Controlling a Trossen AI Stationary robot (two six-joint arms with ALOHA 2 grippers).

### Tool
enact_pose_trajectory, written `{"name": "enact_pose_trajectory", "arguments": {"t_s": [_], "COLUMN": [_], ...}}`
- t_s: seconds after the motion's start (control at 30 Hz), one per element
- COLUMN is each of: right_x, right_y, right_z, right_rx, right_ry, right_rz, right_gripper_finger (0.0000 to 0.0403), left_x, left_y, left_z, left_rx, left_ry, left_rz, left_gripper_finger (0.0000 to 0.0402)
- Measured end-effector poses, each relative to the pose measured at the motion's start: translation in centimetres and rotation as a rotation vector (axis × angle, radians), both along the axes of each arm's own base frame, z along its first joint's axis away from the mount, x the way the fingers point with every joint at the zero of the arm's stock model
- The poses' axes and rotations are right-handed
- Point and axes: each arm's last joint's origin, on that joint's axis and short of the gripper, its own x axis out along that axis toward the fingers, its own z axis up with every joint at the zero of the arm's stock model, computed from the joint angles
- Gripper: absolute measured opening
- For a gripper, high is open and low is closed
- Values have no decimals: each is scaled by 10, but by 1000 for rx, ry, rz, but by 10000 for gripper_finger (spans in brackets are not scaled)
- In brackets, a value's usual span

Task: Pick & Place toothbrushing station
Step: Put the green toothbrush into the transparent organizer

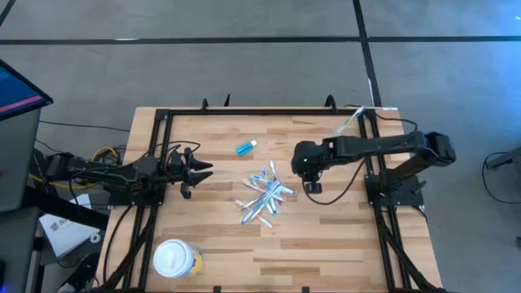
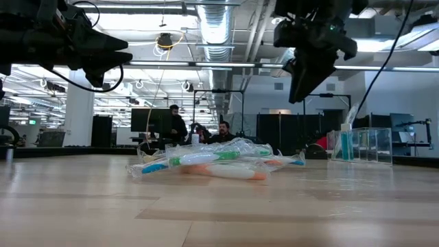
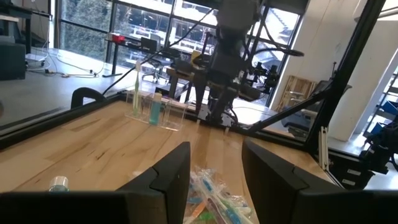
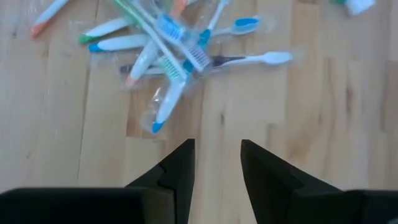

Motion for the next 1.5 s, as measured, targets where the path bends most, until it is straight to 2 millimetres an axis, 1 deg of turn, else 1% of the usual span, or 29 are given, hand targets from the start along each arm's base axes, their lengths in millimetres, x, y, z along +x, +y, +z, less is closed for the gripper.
{"name": "enact_pose_trajectory", "arguments": {"t_s": [0.23,0.53,0.7,0.87,1.1,1.17,1.23,1.3,1.37,1.43,1.5], "right_x": [16,31,38,41,42,46,44,51,48,53,52], "right_y": [5,4,6,4,-2,-3,-3,-3,-2,-2,-2], "right_z": [-18,-40,-51,-51,-52,-58,-64,-67,-71,-74,-75], "right_rx": [70,67,96,104,104,103,103,102,115,121,123], "right_ry": [7,26,28,-4,-9,-7,35,0,38,11,29], "right_rz": [42,56,85,93,72,73,80,89,93,99,97], "right_gripper_finger": [120,120,120,120,120,120,120,120,120,120,120], "left_x": [0,0,0,0,0,0,0,0,0,0,1], "left_y": [0,0,0,0,0,0,0,0,0,0,0], "left_z": [0,0,0,0,0,0,0,0,0,0,-1], "left_rx": [0,0,0,0,0,0,0,0,0,0,0], "left_ry": [-1,-1,-1,-1,-1,-1,-1,-1,1,0,10], "left_rz": [0,0,-1,-1,-1,-1,0,-1,0,-1,0], "left_gripper_finger": [140,140,140,140,140,140,140,140,140,140,140]}}
